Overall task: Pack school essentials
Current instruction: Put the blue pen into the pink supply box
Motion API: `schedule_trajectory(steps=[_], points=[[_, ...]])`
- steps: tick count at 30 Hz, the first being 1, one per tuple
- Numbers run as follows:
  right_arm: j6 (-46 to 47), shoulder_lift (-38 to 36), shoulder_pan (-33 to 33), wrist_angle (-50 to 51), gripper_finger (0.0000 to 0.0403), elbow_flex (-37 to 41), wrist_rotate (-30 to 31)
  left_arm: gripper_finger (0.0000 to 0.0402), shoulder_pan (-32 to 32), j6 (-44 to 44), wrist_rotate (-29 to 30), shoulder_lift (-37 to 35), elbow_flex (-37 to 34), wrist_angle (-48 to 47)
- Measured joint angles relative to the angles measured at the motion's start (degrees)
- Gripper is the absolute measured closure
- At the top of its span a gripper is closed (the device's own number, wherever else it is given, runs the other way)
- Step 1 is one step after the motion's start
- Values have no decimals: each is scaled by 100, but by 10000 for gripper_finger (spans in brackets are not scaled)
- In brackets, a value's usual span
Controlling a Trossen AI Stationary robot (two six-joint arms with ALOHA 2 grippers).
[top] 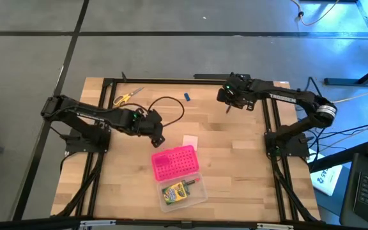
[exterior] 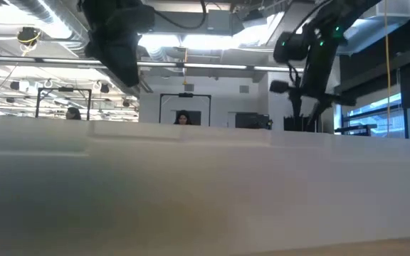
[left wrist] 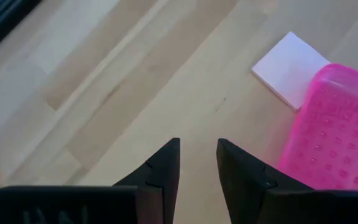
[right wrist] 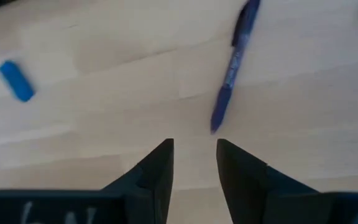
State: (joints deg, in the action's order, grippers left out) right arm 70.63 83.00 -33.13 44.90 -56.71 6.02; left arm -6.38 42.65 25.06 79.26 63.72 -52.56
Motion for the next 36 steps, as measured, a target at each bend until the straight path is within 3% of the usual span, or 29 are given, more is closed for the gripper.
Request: schedule_trajectory(steps=[12,36], points=[[621,963,-492,-64,279,0,-566,303,390,-614,-251,-146,0,28],[572,1788,-727,-496,279,0,-543,303,386,-887,-358,-143,0,37]])
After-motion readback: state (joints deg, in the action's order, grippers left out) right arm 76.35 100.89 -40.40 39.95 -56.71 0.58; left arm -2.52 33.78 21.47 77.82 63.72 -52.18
